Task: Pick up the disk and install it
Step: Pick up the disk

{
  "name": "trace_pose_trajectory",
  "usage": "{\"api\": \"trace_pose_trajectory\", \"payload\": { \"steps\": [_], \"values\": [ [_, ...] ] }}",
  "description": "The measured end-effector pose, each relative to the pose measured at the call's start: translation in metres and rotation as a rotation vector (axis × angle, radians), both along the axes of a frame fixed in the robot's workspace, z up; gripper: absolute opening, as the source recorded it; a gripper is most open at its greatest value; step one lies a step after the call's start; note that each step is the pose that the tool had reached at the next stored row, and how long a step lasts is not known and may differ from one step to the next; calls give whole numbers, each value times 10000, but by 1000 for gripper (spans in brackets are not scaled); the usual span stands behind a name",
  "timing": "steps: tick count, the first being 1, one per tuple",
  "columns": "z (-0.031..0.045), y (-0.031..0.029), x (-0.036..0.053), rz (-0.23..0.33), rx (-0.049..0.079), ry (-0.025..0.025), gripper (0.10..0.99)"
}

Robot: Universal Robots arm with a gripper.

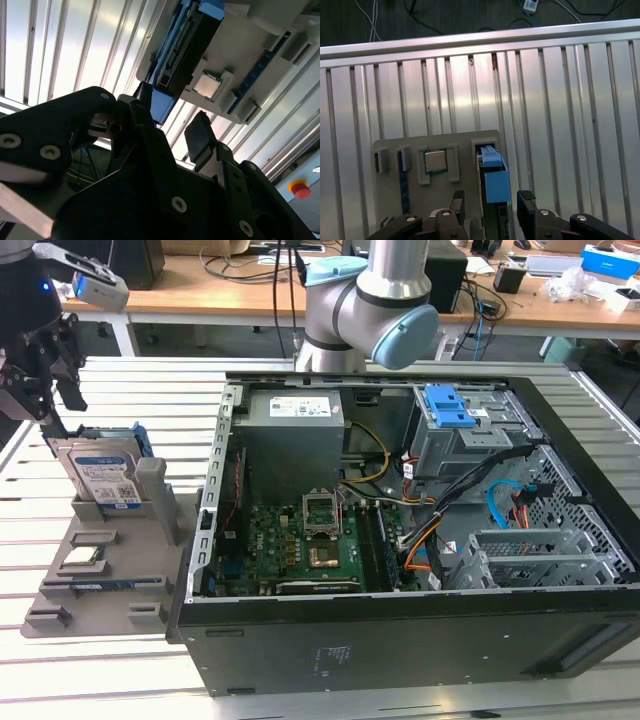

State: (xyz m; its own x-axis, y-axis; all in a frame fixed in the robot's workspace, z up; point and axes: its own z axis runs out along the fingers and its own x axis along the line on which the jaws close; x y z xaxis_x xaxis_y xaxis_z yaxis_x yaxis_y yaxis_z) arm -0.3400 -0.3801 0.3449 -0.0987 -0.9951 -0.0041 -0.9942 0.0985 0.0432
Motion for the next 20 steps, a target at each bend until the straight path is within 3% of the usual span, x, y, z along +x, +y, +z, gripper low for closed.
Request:
{"api": "trace_pose_trajectory", "payload": {
  "steps": [14,20],
  "values": [
    [-245,53,23,0,-91,0,541],
    [-312,54,26,-1,-121,0,541]
  ]
}}
